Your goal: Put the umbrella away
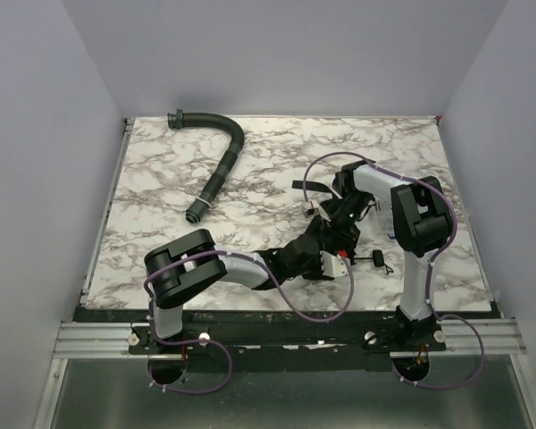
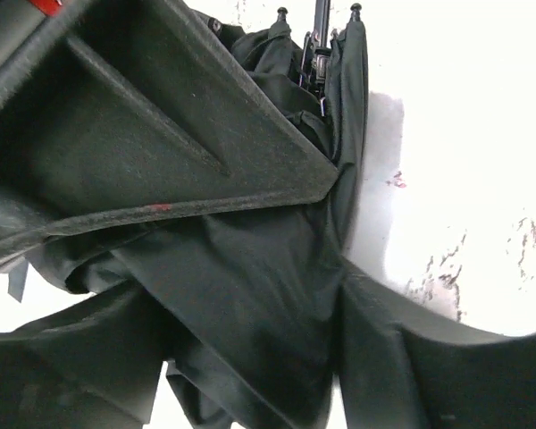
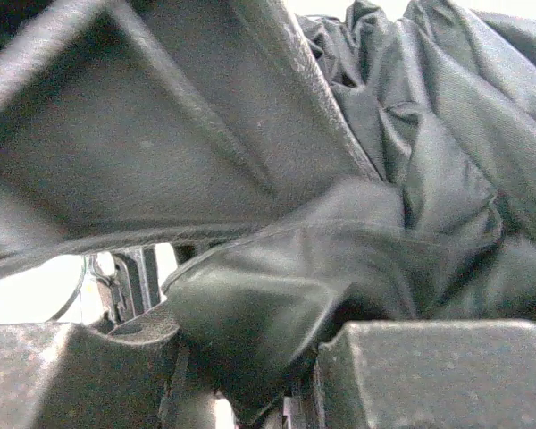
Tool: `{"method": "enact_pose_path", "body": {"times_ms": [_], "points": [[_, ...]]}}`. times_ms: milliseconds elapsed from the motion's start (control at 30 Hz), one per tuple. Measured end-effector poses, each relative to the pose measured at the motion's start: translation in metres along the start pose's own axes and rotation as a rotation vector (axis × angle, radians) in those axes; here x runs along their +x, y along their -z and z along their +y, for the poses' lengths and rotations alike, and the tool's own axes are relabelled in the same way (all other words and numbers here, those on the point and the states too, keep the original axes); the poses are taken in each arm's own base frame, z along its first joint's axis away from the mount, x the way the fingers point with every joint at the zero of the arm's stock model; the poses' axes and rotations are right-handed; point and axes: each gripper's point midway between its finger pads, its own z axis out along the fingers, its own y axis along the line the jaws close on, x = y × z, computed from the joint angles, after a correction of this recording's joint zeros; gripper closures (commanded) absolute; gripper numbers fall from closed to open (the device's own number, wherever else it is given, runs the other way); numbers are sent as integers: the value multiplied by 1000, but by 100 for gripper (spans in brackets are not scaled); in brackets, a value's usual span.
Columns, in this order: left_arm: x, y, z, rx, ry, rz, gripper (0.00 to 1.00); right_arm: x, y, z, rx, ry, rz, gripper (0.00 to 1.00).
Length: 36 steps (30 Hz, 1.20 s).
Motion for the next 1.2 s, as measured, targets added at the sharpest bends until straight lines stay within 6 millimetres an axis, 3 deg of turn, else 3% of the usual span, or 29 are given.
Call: {"method": "enact_pose_path", "body": {"times_ms": [133,367,500,533,733,967,1033,1100,1200], "points": [[3,-5,-8,70,71,17,62,0,2,0,3,9,7,63],[6,-8,-10,185,164,20,67,-3,6,0,10,22,9,49],[13,-11,-2,214,220,13,68,-10,21,-7,55,30,-25,38],[15,-12,3,211,241,11,68,-13,27,-9,74,37,-37,32],[23,-17,20,234,342,-5,69,-41,91,-19,270,126,-139,28],[22,-18,25,324,454,-16,69,-35,161,-21,463,152,-239,19],[21,-18,27,369,505,-14,69,-33,172,-15,508,200,-258,3],[20,-19,31,421,569,-11,68,-34,172,-1,544,312,-272,0],[19,-22,37,530,707,5,67,-29,142,29,557,498,-282,1]]}}
